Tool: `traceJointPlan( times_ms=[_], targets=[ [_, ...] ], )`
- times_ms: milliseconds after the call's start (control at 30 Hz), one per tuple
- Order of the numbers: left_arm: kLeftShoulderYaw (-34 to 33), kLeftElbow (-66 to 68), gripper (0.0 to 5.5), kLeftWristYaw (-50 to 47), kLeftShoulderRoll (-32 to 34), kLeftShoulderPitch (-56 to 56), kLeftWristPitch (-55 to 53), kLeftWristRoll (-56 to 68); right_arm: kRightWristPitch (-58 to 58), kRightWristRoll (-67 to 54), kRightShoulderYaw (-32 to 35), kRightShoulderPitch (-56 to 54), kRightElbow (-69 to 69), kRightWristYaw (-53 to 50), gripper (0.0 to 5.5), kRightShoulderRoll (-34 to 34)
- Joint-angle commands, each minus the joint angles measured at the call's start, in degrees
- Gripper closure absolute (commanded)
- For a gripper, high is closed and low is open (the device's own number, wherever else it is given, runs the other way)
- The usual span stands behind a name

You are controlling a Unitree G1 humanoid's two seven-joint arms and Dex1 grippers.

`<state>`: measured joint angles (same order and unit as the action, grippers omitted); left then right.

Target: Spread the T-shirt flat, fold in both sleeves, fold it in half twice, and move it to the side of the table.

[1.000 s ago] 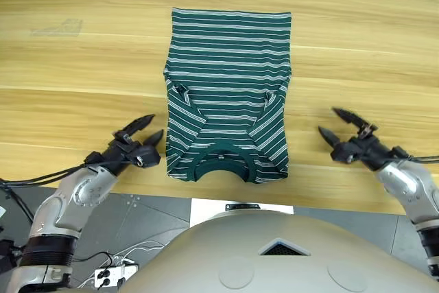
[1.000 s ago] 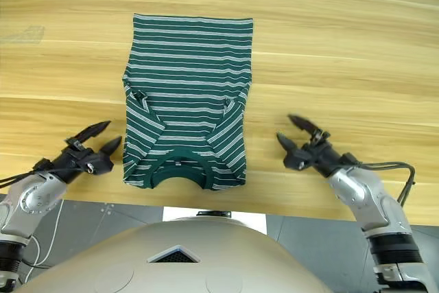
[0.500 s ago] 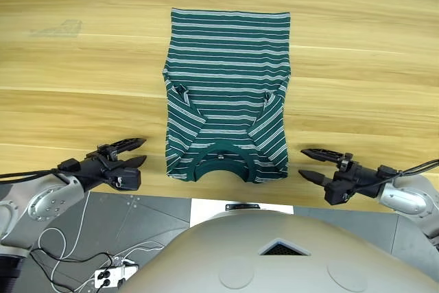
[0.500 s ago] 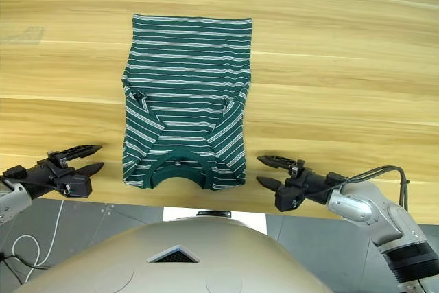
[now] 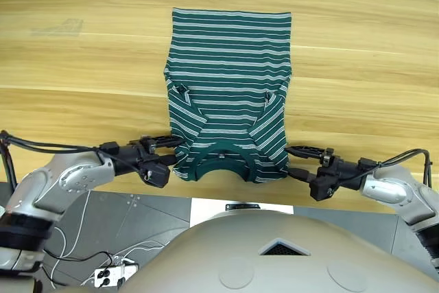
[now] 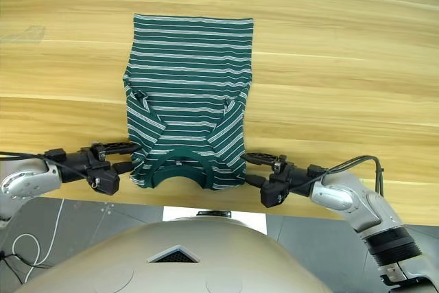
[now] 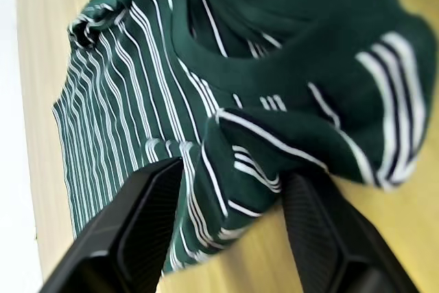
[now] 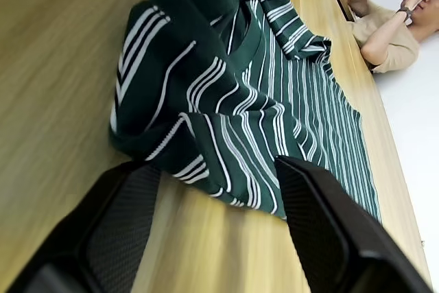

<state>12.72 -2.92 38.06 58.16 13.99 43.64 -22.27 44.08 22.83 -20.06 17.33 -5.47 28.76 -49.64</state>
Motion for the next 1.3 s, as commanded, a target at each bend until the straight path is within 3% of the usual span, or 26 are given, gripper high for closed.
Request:
traceJointPlan(
  times_ms=[33, 267, 467, 833, 967, 1300],
  targets=[
    [5.4, 4.8, 2.94, 4.2, -0.6, -0.8, -0.5, -2.3, -0.7, 2.7, -1.6, -0.9, 2.5, 1.7, 2.46, 0.5],
    [6.5, 7.1, 2.94, 3.1, -0.3, -2.1, 0.1, -2.8, -0.2, 2.6, -3.7, -3.6, 4.8, 1.9, 2.46, 2.0],
    [8.0, 8.4, 2.94, 3.2, -1.0, -3.2, 0.4, -3.8, -0.1, 2.6, -4.5, -5.6, 6.0, 1.4, 3.47, 3.7],
    [8.8, 9.9, 4.87, 1.7, -0.5, -3.4, 1.4, -4.1, 0.3, 2.1, -4.5, -5.9, 5.5, 2.2, 5.49, 3.6],
    [8.5, 10.1, 5.44, 0.9, -0.2, -3.1, 1.1, -3.9, 0.5, 2.0, -4.4, -6.5, 5.7, 2.7, 5.50, 3.5],
    [5.5, 10.4, 5.47, -1.5, -0.8, -2.4, 1.8, 3.0, 1.6, -0.2, -1.5, -8.2, 6.5, 2.7, 5.50, 1.9]
  ],
)
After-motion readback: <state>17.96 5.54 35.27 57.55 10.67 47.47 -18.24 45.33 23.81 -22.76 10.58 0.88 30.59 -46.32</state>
